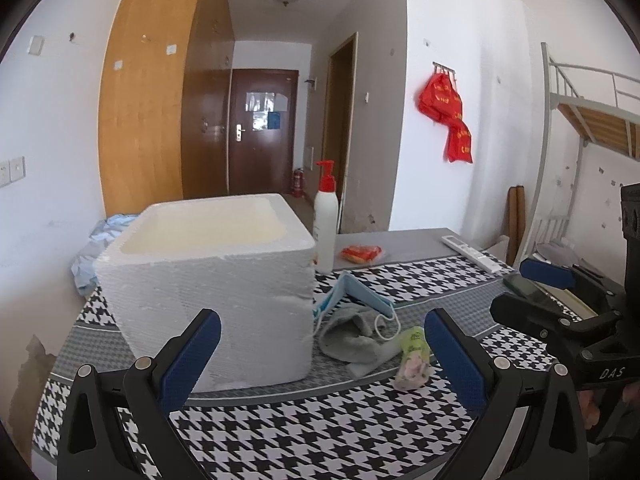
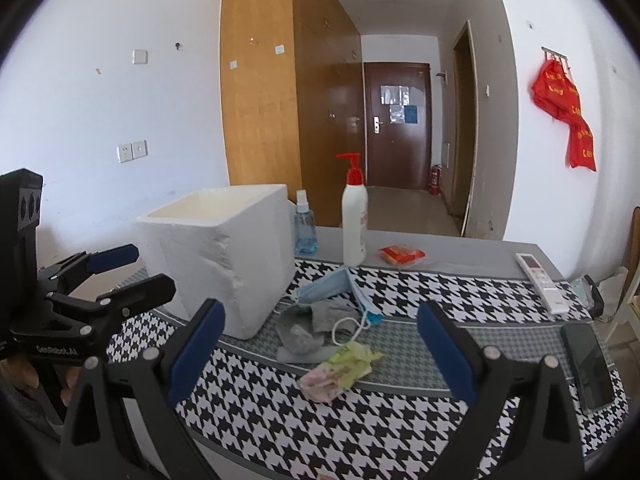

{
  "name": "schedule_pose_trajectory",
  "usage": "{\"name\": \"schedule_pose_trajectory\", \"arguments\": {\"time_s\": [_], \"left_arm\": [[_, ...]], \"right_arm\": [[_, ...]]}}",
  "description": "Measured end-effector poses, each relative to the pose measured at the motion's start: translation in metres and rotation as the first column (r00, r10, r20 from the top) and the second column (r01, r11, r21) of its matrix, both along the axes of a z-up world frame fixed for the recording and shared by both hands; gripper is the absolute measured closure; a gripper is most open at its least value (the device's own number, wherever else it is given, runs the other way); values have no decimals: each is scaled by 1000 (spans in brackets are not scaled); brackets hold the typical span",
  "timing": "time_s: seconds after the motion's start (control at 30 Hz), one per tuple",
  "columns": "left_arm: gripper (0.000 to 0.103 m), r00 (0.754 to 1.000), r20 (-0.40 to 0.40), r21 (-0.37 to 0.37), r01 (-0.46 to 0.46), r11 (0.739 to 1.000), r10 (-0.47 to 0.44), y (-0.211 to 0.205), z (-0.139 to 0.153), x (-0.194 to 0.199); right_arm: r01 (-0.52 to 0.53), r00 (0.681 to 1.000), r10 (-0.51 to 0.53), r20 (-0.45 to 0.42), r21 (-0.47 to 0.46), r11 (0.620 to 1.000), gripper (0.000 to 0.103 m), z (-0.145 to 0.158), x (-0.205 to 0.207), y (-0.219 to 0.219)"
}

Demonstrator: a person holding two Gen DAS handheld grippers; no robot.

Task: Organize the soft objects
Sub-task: 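Move both tools toward the grey cloth and green snack packet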

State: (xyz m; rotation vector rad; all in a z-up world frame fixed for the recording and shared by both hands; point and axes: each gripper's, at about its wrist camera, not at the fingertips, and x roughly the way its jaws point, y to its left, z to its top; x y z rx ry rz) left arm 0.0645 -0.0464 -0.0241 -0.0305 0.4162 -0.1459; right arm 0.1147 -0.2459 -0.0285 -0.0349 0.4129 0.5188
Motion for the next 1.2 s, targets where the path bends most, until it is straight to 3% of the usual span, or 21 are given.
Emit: {"name": "schedule_pose_trajectory", "arguments": {"time_s": [1.2], "left_arm": [[1, 981, -167, 0, 102, 995, -101, -34, -45, 58]], "right_arm": [[52, 987, -57, -153, -40, 998, 4, -47, 42, -21]]}}
